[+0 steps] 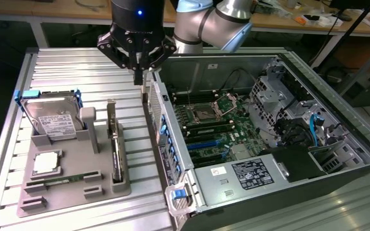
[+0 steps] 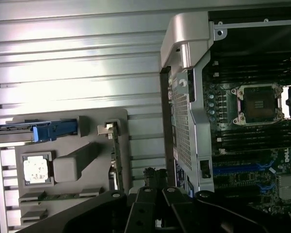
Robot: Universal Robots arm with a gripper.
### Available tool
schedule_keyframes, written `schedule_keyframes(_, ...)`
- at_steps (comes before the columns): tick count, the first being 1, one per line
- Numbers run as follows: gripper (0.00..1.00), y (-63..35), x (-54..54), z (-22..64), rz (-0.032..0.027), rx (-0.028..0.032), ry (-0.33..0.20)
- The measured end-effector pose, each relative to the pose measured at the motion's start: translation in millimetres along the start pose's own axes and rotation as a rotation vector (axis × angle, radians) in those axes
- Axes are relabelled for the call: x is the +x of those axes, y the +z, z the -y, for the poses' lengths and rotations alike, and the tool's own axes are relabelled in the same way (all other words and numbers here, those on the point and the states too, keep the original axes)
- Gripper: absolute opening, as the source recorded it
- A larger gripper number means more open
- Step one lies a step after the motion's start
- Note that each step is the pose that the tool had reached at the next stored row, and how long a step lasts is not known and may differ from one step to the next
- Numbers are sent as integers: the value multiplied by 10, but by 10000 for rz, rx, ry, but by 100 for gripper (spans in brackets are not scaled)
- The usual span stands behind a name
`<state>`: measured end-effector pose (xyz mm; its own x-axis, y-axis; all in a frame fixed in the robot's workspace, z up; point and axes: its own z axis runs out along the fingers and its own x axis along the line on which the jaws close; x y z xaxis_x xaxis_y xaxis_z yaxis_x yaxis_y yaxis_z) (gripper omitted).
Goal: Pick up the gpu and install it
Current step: 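Reach for the gpu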
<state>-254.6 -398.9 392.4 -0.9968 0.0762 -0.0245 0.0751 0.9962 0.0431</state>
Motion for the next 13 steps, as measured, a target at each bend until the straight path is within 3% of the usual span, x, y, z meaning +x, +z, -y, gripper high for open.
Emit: schedule_keyframes(13,11,-1,62,5,0,0,0)
